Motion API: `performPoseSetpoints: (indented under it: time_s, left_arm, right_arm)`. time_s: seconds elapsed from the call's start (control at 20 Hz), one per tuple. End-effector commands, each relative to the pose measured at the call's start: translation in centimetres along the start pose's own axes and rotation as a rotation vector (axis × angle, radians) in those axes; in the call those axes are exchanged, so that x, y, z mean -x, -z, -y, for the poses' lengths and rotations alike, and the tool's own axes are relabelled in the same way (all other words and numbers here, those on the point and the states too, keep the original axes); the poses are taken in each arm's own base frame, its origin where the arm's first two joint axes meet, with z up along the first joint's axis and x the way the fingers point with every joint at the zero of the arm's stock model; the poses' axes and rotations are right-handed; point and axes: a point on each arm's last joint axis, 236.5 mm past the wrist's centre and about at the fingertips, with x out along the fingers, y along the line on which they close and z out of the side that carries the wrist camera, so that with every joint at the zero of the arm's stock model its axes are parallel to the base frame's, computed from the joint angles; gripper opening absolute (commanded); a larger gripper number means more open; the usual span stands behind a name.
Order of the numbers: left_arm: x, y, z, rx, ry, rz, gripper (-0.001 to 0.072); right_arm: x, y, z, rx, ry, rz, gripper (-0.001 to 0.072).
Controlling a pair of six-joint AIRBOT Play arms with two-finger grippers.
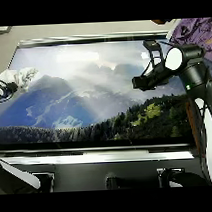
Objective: Fold the clothes and pants, and hang the long-sleeved shirts on hangers.
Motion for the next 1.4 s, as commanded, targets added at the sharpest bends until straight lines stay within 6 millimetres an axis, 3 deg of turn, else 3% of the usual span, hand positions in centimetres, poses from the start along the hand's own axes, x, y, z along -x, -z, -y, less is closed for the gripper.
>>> performPoseSetpoints:
  time_s: [0.0,0.1,0.25,0.4,0.5,0.6,0.75,0.9,0.95,1.0,1.2,1.25,1.35]
  left_arm:
    - [-0.5,1.8,-0.3,0.015,-0.022,-0.105,0.0021]
    - [1.1,2.1,-0.1,0.038,-0.026,-0.172,0.0021]
    - [4.8,1.8,3.0,0.106,0.048,-0.237,0.0019]
    - [11.1,1.6,9.3,0.042,0.184,-0.304,0.0018]
    - [16.8,1.3,15.0,0.027,0.311,-0.319,0.0019]
    - [23.3,2.6,21.2,-0.003,0.446,-0.37,0.0018]
    - [32.6,7.6,29.5,-0.121,0.576,-0.457,0.002]
    - [40.7,15.2,36.9,-0.236,0.683,-0.558,0.0019]
    - [42.8,17.9,38.7,-0.269,0.705,-0.588,0.002]
    - [44.5,20.8,40.1,-0.304,0.702,-0.613,0.0019]
    - [46.9,31.7,41.3,-0.423,0.591,-0.685,0.0025]
    - [47.1,34.0,41.2,-0.434,0.578,-0.71,0.0076]
    - [46.7,36.7,40.3,-0.437,0.539,-0.746,0.0309]
  right_arm:
    - [0.0,0.1,0.0,-0.003,0.001,-0.003,0.0048]
    - [0.0,0.1,0.0,-0.003,0.001,-0.003,0.0084]
    - [0.0,0.1,0.0,-0.003,0.002,-0.003,0.01]
    - [0.1,0.5,0.4,-0.068,0.021,-0.02,0.01]
    - [0.1,1.0,1.7,-0.061,0.073,-0.041,0.0099]
    - [0.4,1.4,2.9,-0.054,0.126,-0.052,0.01]
    - [1.7,1.5,4.4,-0.018,0.19,-0.039,0.0101]
    - [3.9,1.9,6.1,0.003,0.271,-0.022,0.0106]
    - [4.6,2.3,6.6,0.01,0.29,-0.027,0.0129]
    - [5.4,2.7,7.0,0.012,0.31,-0.027,0.0209]
    - [7.7,3.7,7.4,0.038,0.332,-0.019,0.0225]
    - [8.1,3.8,7.4,0.036,0.331,-0.015,0.0225]
    - [8.4,3.9,7.2,0.035,0.326,-0.008,0.0226]
